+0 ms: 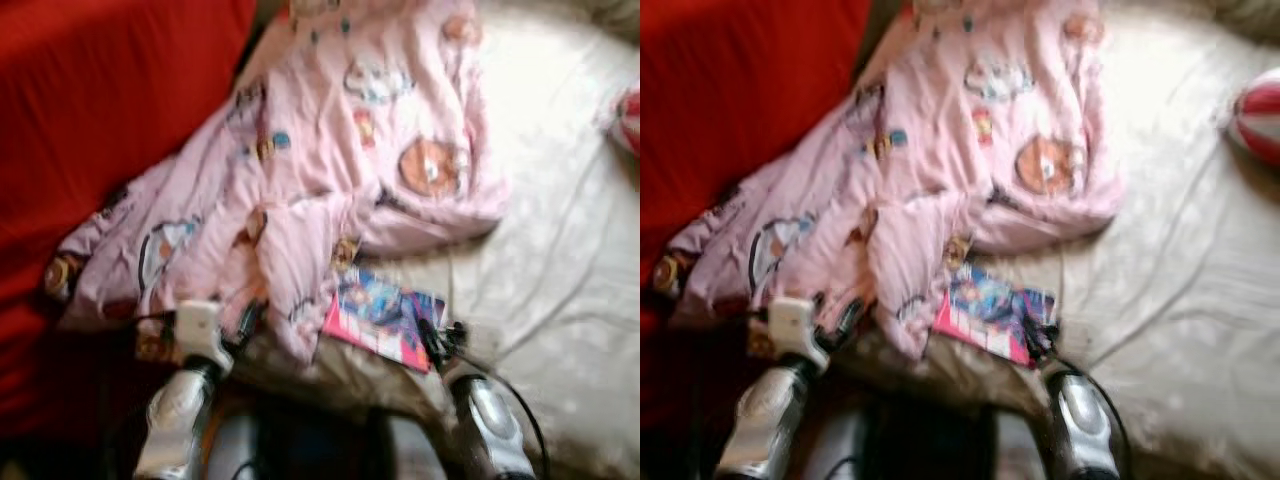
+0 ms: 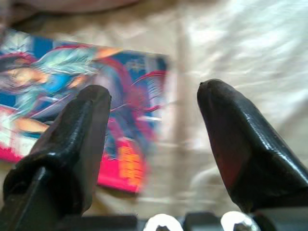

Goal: Clean up the room

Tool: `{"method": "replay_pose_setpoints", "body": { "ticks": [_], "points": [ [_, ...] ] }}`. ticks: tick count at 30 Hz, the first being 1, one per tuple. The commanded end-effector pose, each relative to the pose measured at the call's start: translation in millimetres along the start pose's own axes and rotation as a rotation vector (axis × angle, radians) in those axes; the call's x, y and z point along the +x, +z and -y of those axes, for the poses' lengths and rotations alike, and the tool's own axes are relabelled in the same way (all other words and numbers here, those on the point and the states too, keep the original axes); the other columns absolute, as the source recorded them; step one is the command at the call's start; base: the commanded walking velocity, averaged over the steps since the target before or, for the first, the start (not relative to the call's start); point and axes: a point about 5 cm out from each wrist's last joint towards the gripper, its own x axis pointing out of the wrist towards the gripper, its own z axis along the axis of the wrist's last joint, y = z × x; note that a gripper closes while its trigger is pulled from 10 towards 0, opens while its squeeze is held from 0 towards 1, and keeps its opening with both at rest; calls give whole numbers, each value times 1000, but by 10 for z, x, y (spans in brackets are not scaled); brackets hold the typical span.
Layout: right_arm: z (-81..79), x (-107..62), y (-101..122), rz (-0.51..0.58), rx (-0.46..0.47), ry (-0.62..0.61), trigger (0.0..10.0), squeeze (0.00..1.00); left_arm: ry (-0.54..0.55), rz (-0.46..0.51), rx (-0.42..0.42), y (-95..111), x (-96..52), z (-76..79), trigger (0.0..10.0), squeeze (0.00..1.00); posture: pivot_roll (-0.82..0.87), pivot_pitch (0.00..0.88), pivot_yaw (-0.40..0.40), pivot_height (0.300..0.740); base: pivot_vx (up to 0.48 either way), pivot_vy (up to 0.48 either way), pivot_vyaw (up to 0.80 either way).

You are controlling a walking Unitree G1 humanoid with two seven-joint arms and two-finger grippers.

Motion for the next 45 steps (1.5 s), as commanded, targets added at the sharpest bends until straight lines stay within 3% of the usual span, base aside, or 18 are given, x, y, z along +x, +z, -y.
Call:
{"method": "replay_pose_setpoints", "body": {
  "ticks": [1, 4, 16, 28, 40, 45],
  "points": [
    [-109, 14, -22, -7, 20, 25, 10000, 0, 25, -63, 4, -140, -126, -73, 10000, 0, -1, 278, -21, 615, 0, 0, 0],
    [-113, 1, -16, 11, 9, 38, 10000, 0, 23, -60, 4, -133, -127, -64, 10000, 0, 2, 282, -26, 592, 0, 0, 0],
    [-159, -5, -63, -5, 14, 55, 10000, 0, 35, -65, 1, -139, -158, -87, 10000, 0, 14, 286, -23, 592, 0, 0, 0],
    [-92, 10, -25, 6, 18, 42, 10000, 0, 33, -67, 8, -126, -145, -105, 10000, 0, 20, 281, -11, 592, 0, 0, 0],
    [-47, 166, 240, 76, 56, -13, 10000, 0, 34, -66, 13, -106, -155, -133, 10000, 0, 38, 290, 6, 592, 0, 0, 0],
    [-52, 286, 483, 138, 69, -24, 10000, 0, 39, -68, 21, -98, -183, -167, 10000, 0, 47, 298, 17, 592, 0, 0, 0]
  ]
}}
